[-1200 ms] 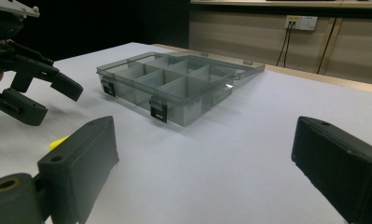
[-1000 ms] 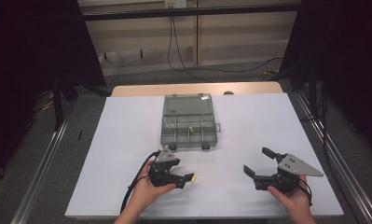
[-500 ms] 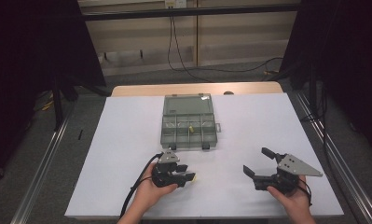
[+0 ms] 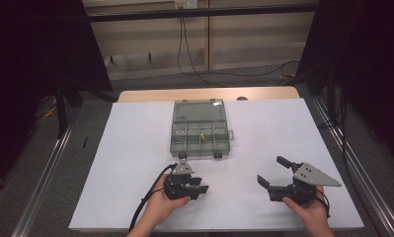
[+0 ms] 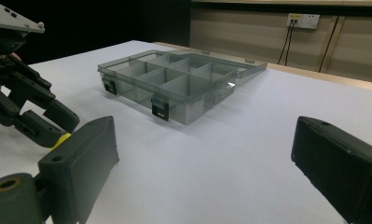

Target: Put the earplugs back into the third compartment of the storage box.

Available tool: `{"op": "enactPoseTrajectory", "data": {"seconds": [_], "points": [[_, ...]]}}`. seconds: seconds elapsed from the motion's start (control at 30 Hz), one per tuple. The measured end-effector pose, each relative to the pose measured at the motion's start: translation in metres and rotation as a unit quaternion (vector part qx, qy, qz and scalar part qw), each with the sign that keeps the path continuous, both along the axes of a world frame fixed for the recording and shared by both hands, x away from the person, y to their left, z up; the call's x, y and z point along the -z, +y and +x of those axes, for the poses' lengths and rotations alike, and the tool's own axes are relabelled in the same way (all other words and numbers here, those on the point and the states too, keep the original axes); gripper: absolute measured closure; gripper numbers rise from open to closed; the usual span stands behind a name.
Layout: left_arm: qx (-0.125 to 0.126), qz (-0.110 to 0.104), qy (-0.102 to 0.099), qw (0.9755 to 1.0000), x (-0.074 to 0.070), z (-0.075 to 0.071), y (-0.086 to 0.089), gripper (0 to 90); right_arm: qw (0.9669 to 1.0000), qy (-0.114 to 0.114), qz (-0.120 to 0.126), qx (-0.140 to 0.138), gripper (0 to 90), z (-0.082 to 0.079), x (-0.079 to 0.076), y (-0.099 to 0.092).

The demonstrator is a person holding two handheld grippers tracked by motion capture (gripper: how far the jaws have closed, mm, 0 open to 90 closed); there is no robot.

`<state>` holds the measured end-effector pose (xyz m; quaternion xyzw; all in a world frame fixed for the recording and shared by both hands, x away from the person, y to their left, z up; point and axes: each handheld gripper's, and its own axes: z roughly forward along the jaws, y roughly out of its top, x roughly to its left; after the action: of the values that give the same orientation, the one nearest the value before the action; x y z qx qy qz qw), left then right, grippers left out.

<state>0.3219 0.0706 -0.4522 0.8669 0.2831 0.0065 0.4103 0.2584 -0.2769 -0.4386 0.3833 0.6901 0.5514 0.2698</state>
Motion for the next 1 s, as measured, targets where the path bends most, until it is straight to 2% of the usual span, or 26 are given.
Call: {"op": "enactPoseTrajectory", "data": {"seconds": [0.1, 0.2, 0.3, 0.37, 0.43, 0.57, 0.73, 0.87, 1.0], "points": [[0.009, 0.011, -0.007, 0.9999, -0.001, -0.003, -0.003, 61.0, 1.0, 0.0, -0.001, 0.001, 6.3, 0.0, 0.0, 0.0], [0.013, 0.023, -0.017, 0.9995, -0.002, -0.006, -0.005, 66.4, 1.0, -0.001, -0.001, 0.001, 6.3, 0.001, 0.0, -0.001], [0.026, 0.027, -0.017, 0.9992, -0.003, -0.008, -0.006, 72.6, 1.0, -0.001, -0.001, 0.001, 6.3, 0.0, 0.0, -0.001], [0.031, 0.033, -0.026, 0.9986, -0.003, -0.01, -0.008, 76.9, 1.0, -0.001, 0.0, 0.001, 6.3, 0.0, 0.0, 0.0], [0.032, 0.034, -0.025, 0.9986, -0.003, -0.01, -0.008, 82.1, 1.0, 0.001, -0.002, 0.0, 6.3, 0.0, 0.0, 0.0], [0.029, 0.03, -0.017, 0.999, -0.003, -0.008, -0.007, 84.5, 1.0, 0.0, -0.001, 0.0, 6.3, 0.0, 0.0, 0.0], [0.012, -0.001, -0.006, 0.9999, -0.007, -0.004, -0.004, 85.0, 1.0, -0.001, 0.001, 0.001, 6.3, 0.0, 0.0, 0.0], [0.001, -0.014, 0.0, 0.9999, -0.012, 0.001, -0.002, 84.8, 1.0, -0.001, 0.001, 0.001, 6.3, 0.0, 0.0, 0.0], [-0.009, -0.022, -0.002, 0.9997, -0.019, 0.008, -0.001, 84.5, 1.0, -0.001, -0.001, 0.001, 6.3, 0.001, 0.0, -0.001]]}}
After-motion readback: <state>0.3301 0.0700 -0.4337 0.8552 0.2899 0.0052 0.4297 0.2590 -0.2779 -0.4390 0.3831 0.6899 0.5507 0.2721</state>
